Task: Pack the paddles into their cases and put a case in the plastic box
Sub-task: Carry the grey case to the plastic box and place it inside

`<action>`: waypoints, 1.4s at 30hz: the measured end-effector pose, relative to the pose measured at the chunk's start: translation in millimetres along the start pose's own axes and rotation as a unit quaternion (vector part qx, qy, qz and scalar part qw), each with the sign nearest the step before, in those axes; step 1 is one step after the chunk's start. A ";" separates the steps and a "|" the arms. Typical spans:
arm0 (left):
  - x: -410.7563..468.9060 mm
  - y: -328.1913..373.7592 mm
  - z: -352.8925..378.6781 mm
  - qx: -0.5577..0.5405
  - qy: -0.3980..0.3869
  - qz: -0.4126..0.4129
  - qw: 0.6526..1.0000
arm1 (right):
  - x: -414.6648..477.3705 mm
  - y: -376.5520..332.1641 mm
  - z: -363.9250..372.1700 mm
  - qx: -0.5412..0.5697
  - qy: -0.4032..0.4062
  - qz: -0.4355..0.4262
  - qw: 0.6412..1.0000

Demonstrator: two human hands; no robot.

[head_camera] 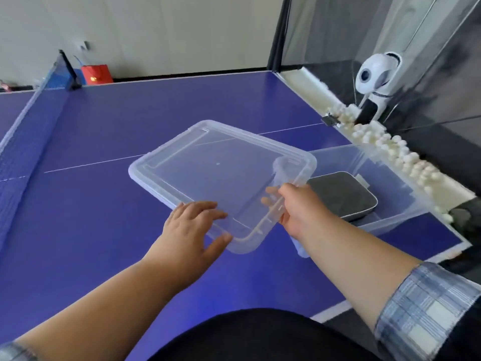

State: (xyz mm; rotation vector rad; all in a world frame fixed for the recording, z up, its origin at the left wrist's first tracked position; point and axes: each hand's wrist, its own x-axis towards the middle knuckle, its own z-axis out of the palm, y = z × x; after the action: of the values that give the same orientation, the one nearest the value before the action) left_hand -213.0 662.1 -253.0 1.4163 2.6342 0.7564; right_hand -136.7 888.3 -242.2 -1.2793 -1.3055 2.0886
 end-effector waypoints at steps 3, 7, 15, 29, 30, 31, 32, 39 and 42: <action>21.3 35.5 7.5 0.041 -0.050 0.124 0.990 | 7.7 -21.4 -50.9 -0.020 0.012 -0.029 0.999; 53.7 86.2 35.1 0.099 -0.050 0.246 0.963 | 24.2 -38.7 -110.7 -0.002 0.055 -0.060 0.997; 136.1 195.4 103.6 0.128 -0.061 0.271 0.952 | 102.6 -81.1 -220.9 0.035 0.069 -0.039 0.996; 235.1 350.7 232.9 0.088 -0.188 0.122 0.971 | 238.1 -153.0 -362.3 -0.211 -0.044 0.014 0.976; 239.2 354.2 237.9 0.093 -0.200 0.115 0.969 | 244.1 -155.2 -363.5 -0.272 -0.039 -0.020 0.961; 243.3 356.6 242.7 0.099 -0.207 0.109 0.967 | 250.3 -157.7 -364.3 -0.341 -0.030 -0.065 0.937; 247.3 357.9 247.0 0.104 -0.213 0.102 0.966 | 255.9 -160.1 -365.1 -0.408 -0.020 -0.109 0.906; 274.2 363.3 272.7 0.118 -0.262 0.051 0.956 | 291.3 -164.4 -365.6 -0.561 -0.043 -0.134 0.816; 284.9 369.9 283.7 0.126 -0.278 0.047 0.951 | 303.0 -165.8 -366.8 -0.568 -0.075 -0.106 0.813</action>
State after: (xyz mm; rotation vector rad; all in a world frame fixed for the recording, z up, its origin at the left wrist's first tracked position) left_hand -15.3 1170.3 -287.4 1.5374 2.2791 -0.0030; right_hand -12.2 1371.4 -312.7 -1.2029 -2.8151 1.1589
